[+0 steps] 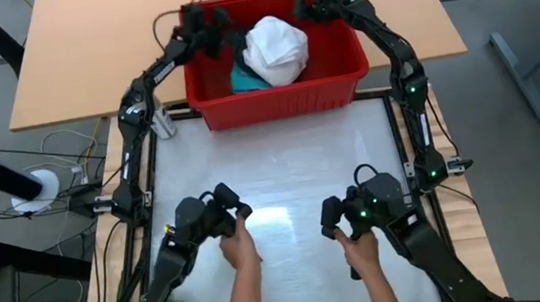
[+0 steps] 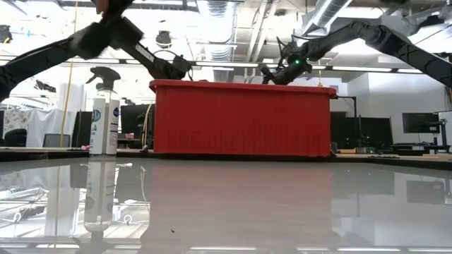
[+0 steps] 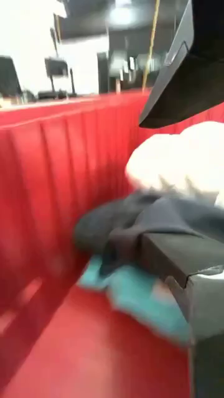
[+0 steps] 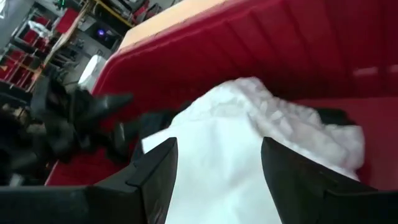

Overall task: Fold laundry
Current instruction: Put the stacked folded clothes into the red laundry bin

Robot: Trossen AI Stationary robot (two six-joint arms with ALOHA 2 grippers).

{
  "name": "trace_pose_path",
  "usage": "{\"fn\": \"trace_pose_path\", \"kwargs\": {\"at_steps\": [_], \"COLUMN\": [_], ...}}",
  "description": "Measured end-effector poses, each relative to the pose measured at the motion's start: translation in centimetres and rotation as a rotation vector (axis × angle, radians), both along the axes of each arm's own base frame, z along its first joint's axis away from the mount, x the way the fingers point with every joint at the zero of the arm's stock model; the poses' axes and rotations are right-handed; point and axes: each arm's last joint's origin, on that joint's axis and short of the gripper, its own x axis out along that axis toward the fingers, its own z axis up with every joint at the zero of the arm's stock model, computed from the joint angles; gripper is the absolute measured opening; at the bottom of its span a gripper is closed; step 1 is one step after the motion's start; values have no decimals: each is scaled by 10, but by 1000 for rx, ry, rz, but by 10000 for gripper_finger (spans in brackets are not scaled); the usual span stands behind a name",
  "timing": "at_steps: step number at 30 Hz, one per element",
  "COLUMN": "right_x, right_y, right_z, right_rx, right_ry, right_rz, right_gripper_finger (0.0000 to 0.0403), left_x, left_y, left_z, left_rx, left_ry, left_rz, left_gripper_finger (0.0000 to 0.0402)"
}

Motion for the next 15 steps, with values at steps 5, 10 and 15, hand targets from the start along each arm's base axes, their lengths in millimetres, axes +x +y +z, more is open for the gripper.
{"fn": "trace_pose_path", "kwargs": {"at_steps": [5,10,15], "right_x": [13,33,38], "right_y": [5,12,12], "right_z": [5,12,7], "right_rx": [-85,-164,-166], "right_ry": [-9,-70,-83], "right_rz": [67,138,174], "right_gripper_finger": [255,254,242], "left_x": [-8,9,34], "left_y": [-1,-12,-27], "left_z": [30,61,65], "left_rx": [85,247,258], "left_ry": [190,157,70], "left_rz": [5,-61,-221], "left_gripper_finger": [265,265,265]}}
